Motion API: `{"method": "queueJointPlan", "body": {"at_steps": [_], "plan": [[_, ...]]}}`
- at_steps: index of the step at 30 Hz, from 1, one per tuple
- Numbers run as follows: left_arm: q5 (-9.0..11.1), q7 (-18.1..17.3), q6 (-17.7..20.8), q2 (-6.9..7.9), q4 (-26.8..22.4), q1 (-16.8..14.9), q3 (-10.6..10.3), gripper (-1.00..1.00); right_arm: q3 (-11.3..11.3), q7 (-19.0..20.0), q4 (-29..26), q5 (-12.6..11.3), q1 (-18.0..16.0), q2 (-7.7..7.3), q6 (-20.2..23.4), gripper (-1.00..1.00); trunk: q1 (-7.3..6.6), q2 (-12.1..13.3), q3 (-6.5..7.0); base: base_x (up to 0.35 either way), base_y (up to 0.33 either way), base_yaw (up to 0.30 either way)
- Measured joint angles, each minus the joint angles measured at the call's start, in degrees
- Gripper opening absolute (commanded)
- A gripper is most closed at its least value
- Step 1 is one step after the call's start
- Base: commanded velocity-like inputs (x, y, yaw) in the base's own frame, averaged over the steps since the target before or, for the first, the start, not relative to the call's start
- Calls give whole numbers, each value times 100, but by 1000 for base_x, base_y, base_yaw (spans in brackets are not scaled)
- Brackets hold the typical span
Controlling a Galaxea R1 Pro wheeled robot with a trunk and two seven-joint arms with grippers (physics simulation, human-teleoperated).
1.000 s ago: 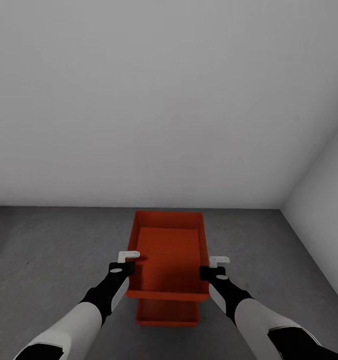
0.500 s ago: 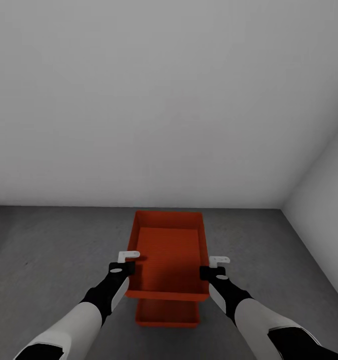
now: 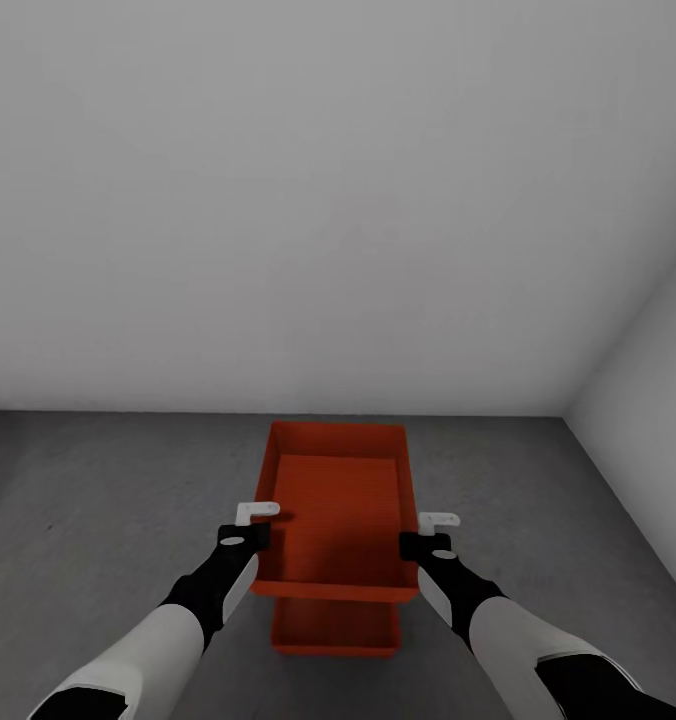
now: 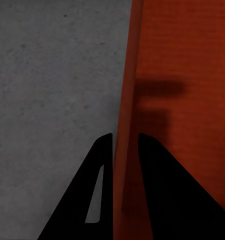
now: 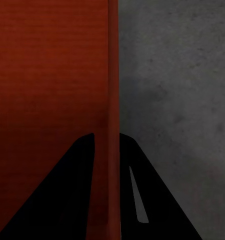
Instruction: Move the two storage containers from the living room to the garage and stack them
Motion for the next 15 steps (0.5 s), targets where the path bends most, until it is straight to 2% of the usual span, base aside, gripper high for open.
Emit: {"method": "queueJointPlan", "body": {"at_steps": [15], "plan": [[0,1,2,-2,8,0,5,-100,3,0,0,3,0,-1,15,-100,330,-603,-270,0,0,0]]}}
